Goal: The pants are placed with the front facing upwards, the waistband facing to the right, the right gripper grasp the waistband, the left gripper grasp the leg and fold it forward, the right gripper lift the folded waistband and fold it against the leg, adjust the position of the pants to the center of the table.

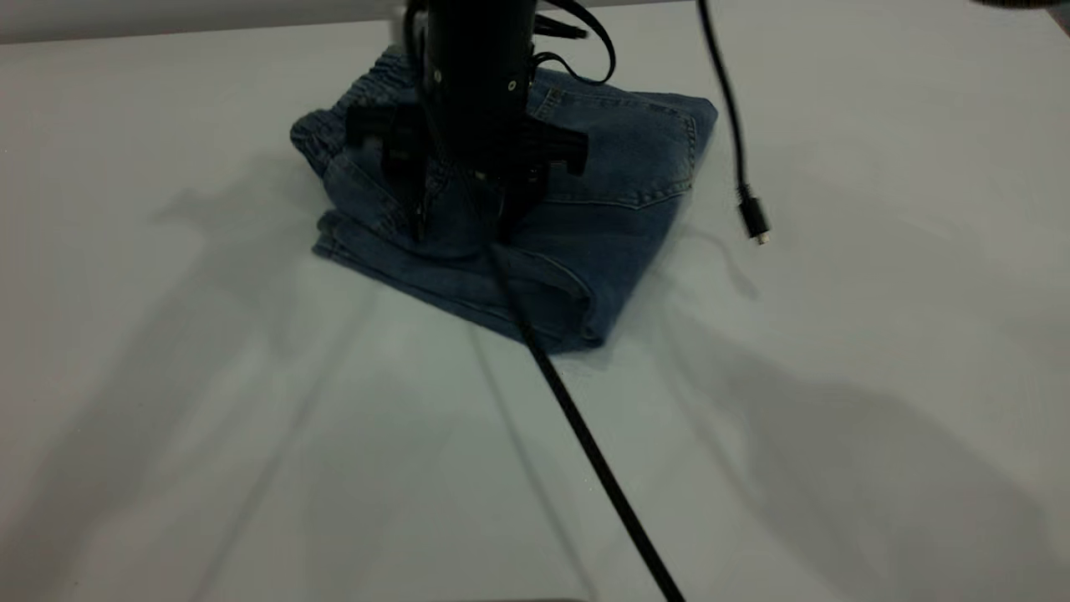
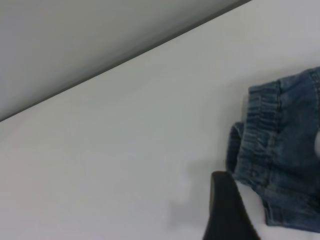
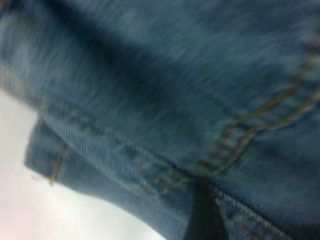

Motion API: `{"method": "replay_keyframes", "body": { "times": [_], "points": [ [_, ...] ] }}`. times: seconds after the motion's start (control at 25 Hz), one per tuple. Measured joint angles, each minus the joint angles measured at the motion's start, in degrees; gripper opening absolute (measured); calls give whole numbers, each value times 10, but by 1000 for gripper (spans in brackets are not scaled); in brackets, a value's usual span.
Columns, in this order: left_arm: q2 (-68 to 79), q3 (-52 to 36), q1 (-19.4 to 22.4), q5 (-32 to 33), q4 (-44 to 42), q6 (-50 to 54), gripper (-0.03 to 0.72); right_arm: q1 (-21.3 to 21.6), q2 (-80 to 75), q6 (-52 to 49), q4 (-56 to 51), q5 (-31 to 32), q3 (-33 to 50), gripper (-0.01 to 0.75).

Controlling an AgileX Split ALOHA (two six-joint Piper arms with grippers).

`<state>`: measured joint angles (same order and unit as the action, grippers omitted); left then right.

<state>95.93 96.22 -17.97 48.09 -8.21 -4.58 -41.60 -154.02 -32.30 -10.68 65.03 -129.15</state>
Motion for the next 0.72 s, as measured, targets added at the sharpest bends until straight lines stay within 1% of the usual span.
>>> {"method": "replay_keyframes", "body": {
  "times": [0.24,0.36,0.52,0.72],
  "points": [
    [0,0,0,-1,0,-3,391,-47,0,126,92,19,0,471],
    [0,0,0,-1,0,-3,391,-70,-1,164,126,29,1,473],
    [0,0,0,-1,0,-6,391,-94,3,180,128,41,3,474],
    [-1,0,0,-1,-2,-11,391,-103,36,182,100,48,11,474]
  ]
}}
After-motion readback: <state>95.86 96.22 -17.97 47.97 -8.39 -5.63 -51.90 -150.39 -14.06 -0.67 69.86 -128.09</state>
